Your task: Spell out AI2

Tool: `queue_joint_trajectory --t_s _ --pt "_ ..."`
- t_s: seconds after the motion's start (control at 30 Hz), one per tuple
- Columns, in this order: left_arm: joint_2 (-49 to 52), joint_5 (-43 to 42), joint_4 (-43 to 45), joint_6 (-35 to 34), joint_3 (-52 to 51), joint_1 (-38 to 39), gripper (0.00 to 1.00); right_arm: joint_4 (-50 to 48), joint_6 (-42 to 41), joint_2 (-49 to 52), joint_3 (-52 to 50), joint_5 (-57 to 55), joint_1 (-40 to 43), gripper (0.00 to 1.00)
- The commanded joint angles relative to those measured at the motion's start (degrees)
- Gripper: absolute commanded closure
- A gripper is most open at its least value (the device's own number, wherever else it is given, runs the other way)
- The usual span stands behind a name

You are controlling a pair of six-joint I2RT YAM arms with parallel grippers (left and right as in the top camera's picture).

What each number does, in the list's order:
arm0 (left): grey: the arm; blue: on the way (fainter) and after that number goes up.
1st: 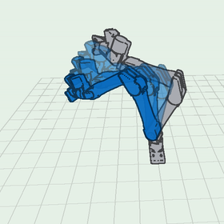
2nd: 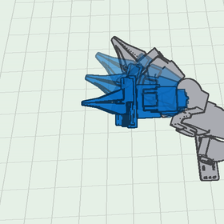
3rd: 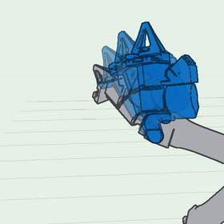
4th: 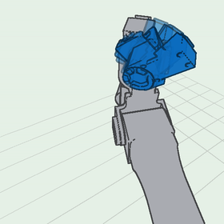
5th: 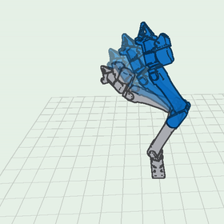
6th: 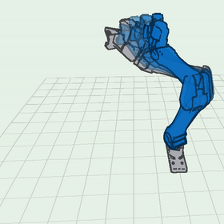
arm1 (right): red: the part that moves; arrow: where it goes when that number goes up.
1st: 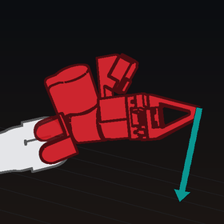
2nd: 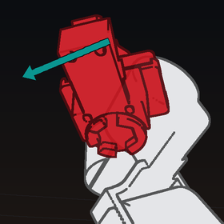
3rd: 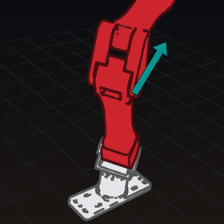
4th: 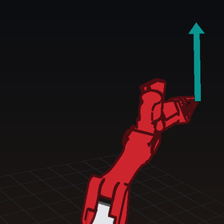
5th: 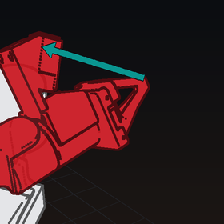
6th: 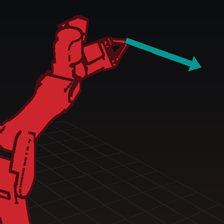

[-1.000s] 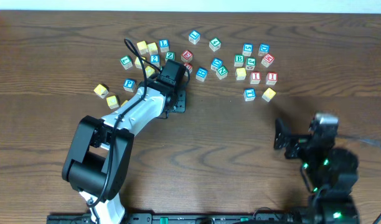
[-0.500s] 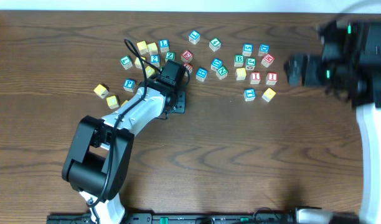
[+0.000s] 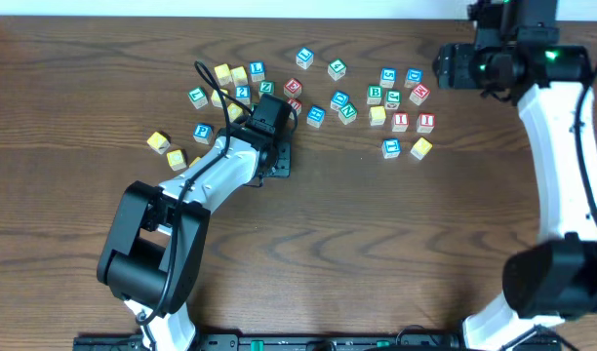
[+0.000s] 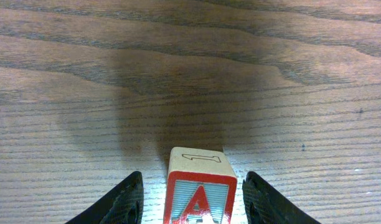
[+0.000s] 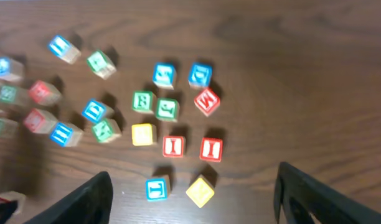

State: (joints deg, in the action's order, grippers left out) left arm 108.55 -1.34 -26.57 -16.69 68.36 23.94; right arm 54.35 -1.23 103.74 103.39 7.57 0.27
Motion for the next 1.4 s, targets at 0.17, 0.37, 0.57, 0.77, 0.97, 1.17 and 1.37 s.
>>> queue_joint_trajectory --t_s 0.17,0.37,0.57,0.77,0.97,1.17,1.37 --pt "0.0 0.5 -0.1 0.1 -0.2 -0.2 0.49 1.2 -4.5 9.2 1.2 -1.7 -0.6 0.29" --pt "0.0 0.5 -0.1 0.1 -0.2 -0.2 0.49 -0.2 -4.5 14.6 1.2 -4.1 -0.5 0.31" --pt "0.0 0.5 -0.1 0.1 -0.2 -0.2 0.49 -3.5 -3.8 19.5 1.2 -6.8 0.0 0.31" --pt "0.0 0.5 -0.1 0.1 -0.2 -0.2 0.49 -5.3 -2.8 23.1 1.2 -5.9 0.0 0.38" --pt "0.0 0.5 -0.1 0.1 -0.2 -0.2 0.49 -6.4 -1.8 25.9 1.2 -5.2 0.0 0.48" --pt "0.0 0.5 -0.1 0.1 -0.2 -0.2 0.49 -6.9 -1.3 27.6 1.2 -2.9 0.0 0.49" --pt "0.0 0.5 -0.1 0.1 -0.2 -0.2 0.49 -6.6 -1.3 27.8 0.7 -2.7 0.0 0.51"
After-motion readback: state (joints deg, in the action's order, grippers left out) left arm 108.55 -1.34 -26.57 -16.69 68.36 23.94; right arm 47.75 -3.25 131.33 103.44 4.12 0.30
